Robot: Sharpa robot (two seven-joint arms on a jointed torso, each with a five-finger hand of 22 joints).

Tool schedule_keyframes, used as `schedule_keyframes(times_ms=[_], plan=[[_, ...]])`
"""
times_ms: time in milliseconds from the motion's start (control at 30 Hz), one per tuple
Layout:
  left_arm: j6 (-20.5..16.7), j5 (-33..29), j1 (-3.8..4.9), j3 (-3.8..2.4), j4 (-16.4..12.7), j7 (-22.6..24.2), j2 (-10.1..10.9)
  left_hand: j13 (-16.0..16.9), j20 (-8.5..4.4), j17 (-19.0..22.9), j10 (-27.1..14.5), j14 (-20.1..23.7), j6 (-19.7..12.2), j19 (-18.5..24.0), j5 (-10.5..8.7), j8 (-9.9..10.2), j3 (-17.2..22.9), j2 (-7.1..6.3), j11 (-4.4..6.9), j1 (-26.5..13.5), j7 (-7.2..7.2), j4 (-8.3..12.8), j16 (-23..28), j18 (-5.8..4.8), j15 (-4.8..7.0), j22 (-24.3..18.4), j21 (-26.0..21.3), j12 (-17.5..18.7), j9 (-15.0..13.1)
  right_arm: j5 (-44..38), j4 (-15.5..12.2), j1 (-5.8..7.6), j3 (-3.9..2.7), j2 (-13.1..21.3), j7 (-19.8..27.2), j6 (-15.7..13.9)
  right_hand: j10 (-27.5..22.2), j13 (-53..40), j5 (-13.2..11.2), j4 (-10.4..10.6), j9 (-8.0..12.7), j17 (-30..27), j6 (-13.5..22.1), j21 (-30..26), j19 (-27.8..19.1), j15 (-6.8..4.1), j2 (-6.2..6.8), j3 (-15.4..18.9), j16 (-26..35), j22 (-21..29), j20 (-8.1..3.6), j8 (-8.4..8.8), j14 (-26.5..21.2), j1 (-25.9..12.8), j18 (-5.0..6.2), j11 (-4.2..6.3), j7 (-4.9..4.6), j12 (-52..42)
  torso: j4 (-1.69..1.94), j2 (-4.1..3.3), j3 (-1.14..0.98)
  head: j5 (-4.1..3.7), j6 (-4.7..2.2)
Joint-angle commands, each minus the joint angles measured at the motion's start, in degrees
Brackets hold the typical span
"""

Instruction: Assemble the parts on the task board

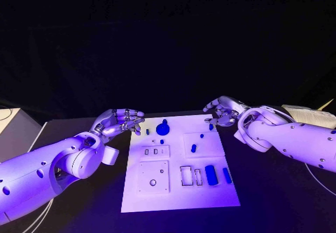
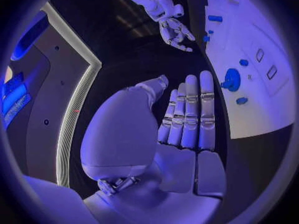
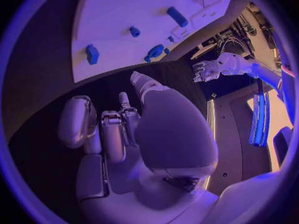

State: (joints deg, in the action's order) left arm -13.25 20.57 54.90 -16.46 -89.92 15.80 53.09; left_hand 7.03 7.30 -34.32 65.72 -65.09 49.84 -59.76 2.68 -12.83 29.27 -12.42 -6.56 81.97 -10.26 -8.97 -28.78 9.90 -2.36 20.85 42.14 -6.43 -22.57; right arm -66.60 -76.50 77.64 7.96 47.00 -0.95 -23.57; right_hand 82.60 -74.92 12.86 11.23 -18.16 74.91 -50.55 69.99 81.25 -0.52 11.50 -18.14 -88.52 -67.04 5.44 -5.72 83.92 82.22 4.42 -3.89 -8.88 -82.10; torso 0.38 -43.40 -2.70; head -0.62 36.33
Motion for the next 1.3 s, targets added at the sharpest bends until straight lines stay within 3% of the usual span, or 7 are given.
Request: schedule_keyframes(times_ms=[33,200,300,400,533,800,1300], plan=[[4.8,-0.1,-0.22,-0.03,0.1,0.7,-0.1,-0.3,-0.55,0.4,0.5,-2.0,0.0,-2.2,0.13,0.3,0.2,0.55,0.26,0.7,0.18,0.9,1.1,0.79,0.42,-0.8,-0.6,0.5,-0.1,1.7,0.6,-0.17,-0.01,1.0,4.1,5.3,0.5,-6.7,0.1,-0.3,-0.1,11.0,-0.5,0.2,0.2,-0.09,0.22,-0.1,0.1,-0.3,-0.17,0.03,5.2,0.6,0.52,0.01,0.07,-0.3,-0.5,0.51,-0.41,0.01,-0.03],[4.5,0.9,-0.48,-0.02,0.1,0.2,-0.2,0.1,-1.77,-5.0,3.8,-11.1,0.5,-9.1,0.15,0.7,0.0,1.2,1.18,0.3,0.37,1.5,-4.8,0.54,1.69,0.4,2.9,-0.7,-0.3,-0.7,2.1,-0.36,0.1,2.4,4.6,6.6,0.9,-7.2,-0.1,-0.5,-0.2,11.6,-1.1,0.8,0.6,-0.16,0.71,-0.2,-0.1,-1.1,-0.23,-0.19,5.3,0.4,0.36,0.07,0.16,-0.8,-0.71,0.54,-0.68,0.17,0.18],[4.1,1.8,-0.59,-0.02,0.2,-0.2,-0.2,2.9,-1.69,-25.3,4.5,-13.2,-0.5,-12.9,0.07,1.4,-0.9,1.16,1.36,0.1,0.25,2.1,-27.6,-1.99,1.57,19.7,18.5,-4.6,-0.3,-1.3,2.9,-0.63,0.19,2.7,4.7,7.2,1.1,-7.3,-0.1,-0.5,-0.2,11.8,-1.1,1.0,0.6,-0.16,0.89,-0.2,-0.2,-1.3,-0.24,-0.19,5.4,0.4,0.32,0.08,0.16,-0.9,-0.75,0.55,-0.77,-0.02,0.34],[4.0,2.6,-0.74,-0.02,0.2,-0.7,-0.2,9.5,-1.71,-40.6,3.2,-17.5,-1.0,-15.7,0.11,1.5,-2.3,0.82,1.99,-0.4,0.76,2.8,-45.5,-3.76,1.91,34.6,29.9,-13.1,-0.7,-1.6,3.6,-1.04,0.25,2.6,4.8,7.3,1.1,-7.4,-0.2,-0.6,-0.2,11.8,-1.0,1.1,0.7,-0.12,1.22,-0.1,-0.3,-1.4,-0.25,-0.08,5.4,0.2,0.29,0.05,0.09,-1.0,-0.8,0.61,-0.92,0.03,0.55],[4.4,3.5,-0.9,-0.02,0.2,-1.6,-0.2,27.0,-1.65,-55.1,-5.0,-24.6,-1.3,-21.3,0.21,-0.2,-3.1,0.86,2.25,-1.0,1.36,3.0,-60.7,-6.26,2.12,50.9,40.2,-35.7,-1.8,-1.8,4.4,-1.43,0.28,2.1,4.6,7.0,1.3,-7.6,-0.2,-0.6,-0.2,12.0,-0.9,1.2,0.8,-0.1,1.28,-0.1,-0.3,-1.6,-0.25,-0.03,5.4,0.2,0.26,0.03,0.07,-1.2,-0.65,0.5,-0.86,-0.37,0.77],[6.4,5.1,-1.01,-0.02,0.0,-2.9,-0.3,34.0,-1.66,-55.7,-7.3,-24.9,-0.1,-24.0,0.14,-2.4,-1.5,1.72,2.51,-2.5,1.42,1.9,-61.2,-7.33,2.15,56.8,43.1,-45.9,-2.6,-1.8,6.8,-2.01,0.3,-0.1,3.7,5.6,1.4,-7.7,-0.1,-0.5,-0.2,12.1,-0.9,1.5,0.9,-0.04,1.24,-0.1,-0.4,-1.9,-0.25,0.05,5.4,0.0,0.2,-0.03,-0.01,-1.3,-0.48,0.44,-0.76,-0.44,1.01],[4.5,5.6,-1.03,-0.02,-0.3,-2.4,-0.1,33.0,-1.67,-55.7,-8.6,-24.9,-0.1,-23.6,0.14,-2.7,-0.2,1.69,2.4,-2.1,1.21,2.2,-61.2,-7.2,2.12,56.2,42.8,-45.3,-2.8,-1.4,8.8,-2.95,0.32,-3.1,3.1,5.8,1.6,-7.9,0.2,-0.3,-0.2,12.2,-1.1,1.6,0.9,0.07,0.75,-0.6,-0.4,-2.0,-0.2,0.02,5.5,-0.3,0.18,-0.15,-0.17,-1.5,-0.41,0.45,-0.8,-0.37,1.45]])
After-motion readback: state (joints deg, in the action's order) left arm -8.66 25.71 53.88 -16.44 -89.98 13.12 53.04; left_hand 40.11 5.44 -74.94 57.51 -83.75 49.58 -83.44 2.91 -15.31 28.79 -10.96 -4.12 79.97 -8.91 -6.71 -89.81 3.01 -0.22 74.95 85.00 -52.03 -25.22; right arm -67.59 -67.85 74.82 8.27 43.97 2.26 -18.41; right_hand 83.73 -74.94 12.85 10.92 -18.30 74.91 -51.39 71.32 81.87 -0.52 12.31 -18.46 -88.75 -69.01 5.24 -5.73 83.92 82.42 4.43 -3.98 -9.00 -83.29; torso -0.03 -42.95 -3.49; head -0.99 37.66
